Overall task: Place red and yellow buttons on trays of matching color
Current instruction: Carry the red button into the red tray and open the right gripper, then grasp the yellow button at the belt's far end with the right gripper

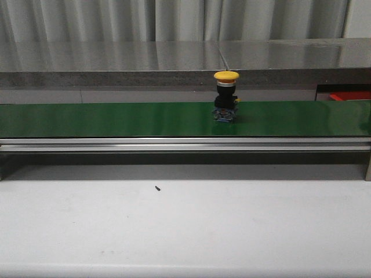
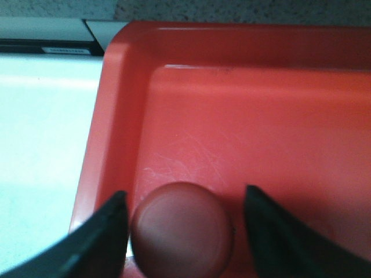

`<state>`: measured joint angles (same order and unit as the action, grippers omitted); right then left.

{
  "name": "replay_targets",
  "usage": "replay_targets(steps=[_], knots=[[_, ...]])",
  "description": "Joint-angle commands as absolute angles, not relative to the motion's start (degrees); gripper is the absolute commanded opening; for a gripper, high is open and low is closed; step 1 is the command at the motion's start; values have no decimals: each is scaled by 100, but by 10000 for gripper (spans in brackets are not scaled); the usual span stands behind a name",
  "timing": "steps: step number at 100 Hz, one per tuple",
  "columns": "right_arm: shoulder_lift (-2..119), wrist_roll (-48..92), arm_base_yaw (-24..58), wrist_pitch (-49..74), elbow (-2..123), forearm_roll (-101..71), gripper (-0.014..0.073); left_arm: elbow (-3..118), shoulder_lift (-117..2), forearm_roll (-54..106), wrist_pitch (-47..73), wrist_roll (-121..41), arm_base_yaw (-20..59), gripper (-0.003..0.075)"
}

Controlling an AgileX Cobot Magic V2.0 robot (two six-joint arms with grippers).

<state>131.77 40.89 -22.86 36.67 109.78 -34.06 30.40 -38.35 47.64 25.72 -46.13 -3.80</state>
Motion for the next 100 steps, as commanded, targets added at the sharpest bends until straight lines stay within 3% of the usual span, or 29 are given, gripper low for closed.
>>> replay_targets(steps=[1, 35, 51, 65, 100], knots=[[12532, 4099, -2318, 3514, 11162, -3542, 579, 3196, -3817, 4962, 2280, -4608, -324, -19], [11485, 4127, -2318, 4413, 11162, -3529, 579, 3196, -3817, 4962, 2188, -4608, -324, -19], [11102, 4127, -2318, 5357, 11148, -3493, 508, 3196, -3817, 4962, 2188, -4608, -324, -19], [10884, 4127, -2318, 6225, 11075, -3492, 497, 3196, -3817, 4962, 2188, -4608, -324, -19], [9639, 4539, -2219, 5901, 9051, -3483, 497, 3196, -3817, 4962, 2188, -4608, -324, -19]])
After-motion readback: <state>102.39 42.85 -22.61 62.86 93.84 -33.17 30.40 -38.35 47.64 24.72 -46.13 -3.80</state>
